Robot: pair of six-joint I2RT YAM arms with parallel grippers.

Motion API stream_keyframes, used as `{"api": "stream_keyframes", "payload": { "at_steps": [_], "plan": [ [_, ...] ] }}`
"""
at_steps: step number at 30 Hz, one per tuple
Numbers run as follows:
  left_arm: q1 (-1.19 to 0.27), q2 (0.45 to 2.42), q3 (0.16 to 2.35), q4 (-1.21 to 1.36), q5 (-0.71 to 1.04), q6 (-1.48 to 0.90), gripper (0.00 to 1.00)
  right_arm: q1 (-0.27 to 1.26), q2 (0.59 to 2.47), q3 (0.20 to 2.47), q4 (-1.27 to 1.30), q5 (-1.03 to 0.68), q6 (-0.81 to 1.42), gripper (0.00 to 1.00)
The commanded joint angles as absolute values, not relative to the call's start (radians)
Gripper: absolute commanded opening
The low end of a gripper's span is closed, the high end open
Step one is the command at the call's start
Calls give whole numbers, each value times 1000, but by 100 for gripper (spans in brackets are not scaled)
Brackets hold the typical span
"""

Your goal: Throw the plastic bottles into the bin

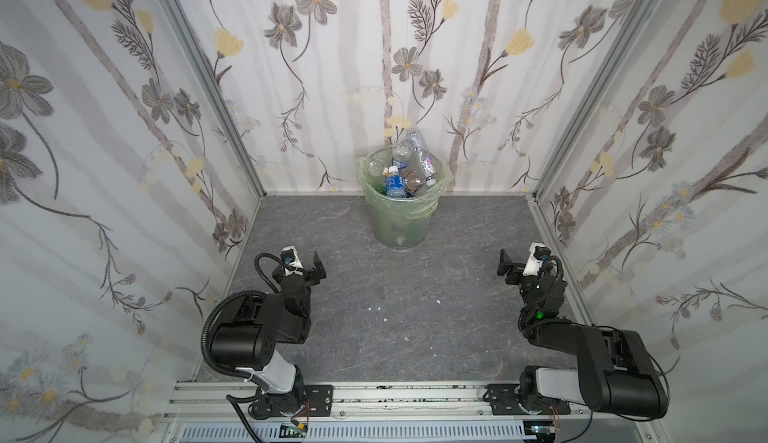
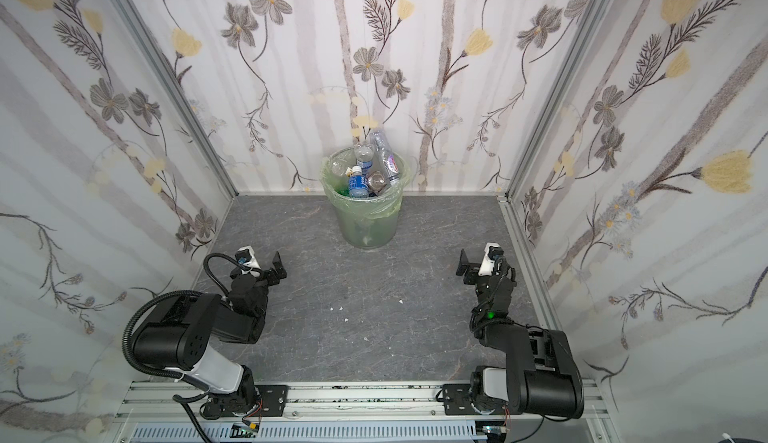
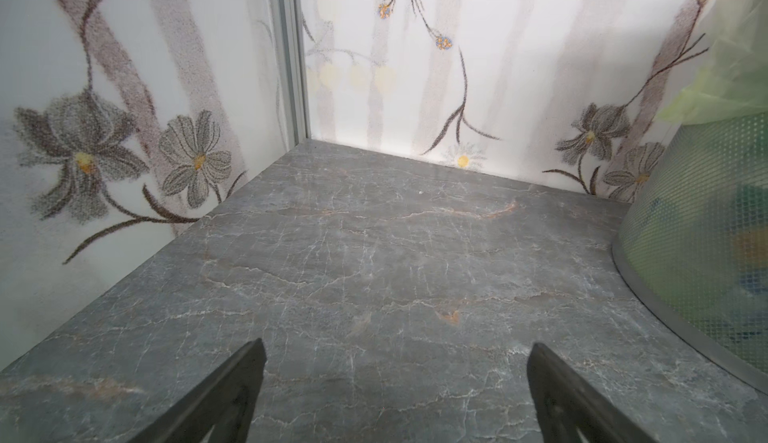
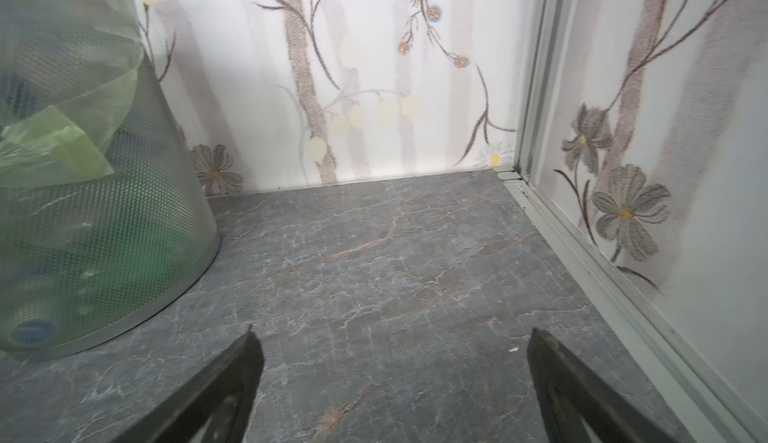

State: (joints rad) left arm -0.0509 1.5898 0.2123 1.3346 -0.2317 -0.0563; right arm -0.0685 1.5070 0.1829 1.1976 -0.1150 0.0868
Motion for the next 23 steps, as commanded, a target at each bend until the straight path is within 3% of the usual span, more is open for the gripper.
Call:
{"api": "stream_keyframes", "payload": {
  "at_steps": [1,23],
  "plan": [
    [-43,1590,221,1382,-218,-78,100,-66,1508,194,1322,-140,61,100],
    [-50,1589,223,1379,-259,-82,100,-12,1511,212,1295,-44,31,100]
  ]
}}
